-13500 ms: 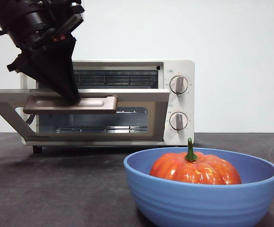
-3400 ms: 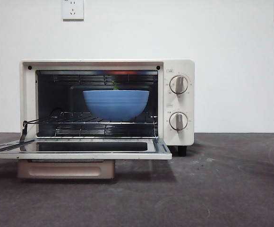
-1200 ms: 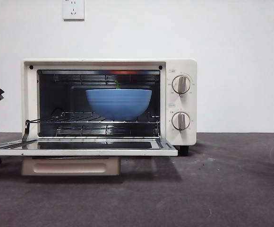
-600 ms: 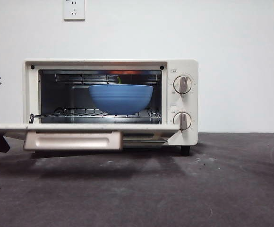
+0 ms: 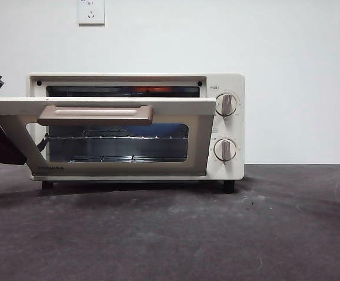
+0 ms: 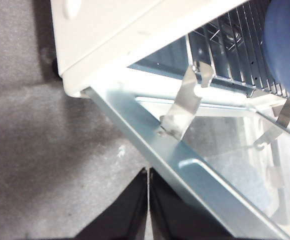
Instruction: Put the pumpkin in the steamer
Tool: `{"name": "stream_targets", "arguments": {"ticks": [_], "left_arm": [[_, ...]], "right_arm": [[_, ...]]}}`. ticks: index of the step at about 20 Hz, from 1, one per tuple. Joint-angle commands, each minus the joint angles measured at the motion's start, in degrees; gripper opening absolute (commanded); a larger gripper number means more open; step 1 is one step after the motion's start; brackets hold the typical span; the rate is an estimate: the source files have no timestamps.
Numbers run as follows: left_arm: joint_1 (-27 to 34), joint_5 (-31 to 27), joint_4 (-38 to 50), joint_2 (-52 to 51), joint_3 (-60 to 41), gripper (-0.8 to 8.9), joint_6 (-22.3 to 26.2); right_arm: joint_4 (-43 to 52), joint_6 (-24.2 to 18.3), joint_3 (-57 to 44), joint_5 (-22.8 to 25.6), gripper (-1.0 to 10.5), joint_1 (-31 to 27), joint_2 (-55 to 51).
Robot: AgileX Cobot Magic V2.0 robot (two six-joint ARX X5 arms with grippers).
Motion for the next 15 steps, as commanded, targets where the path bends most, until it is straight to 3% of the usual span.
{"name": "stream_targets", "arguments": {"ticks": [1, 15], "left_arm": [[0.3, 1.4, 4.4, 0.7, 0.8, 0.14, -1.9], [0.9, 1.9, 19.5, 0.6, 0.8, 0.14, -13.1]], "right_arm": [[0.4, 1.0, 0.5, -0.2, 2.0, 0.5, 0.1], [-1.0, 1.1, 0.5, -0.2, 2.0, 0.5, 0.1]]}}
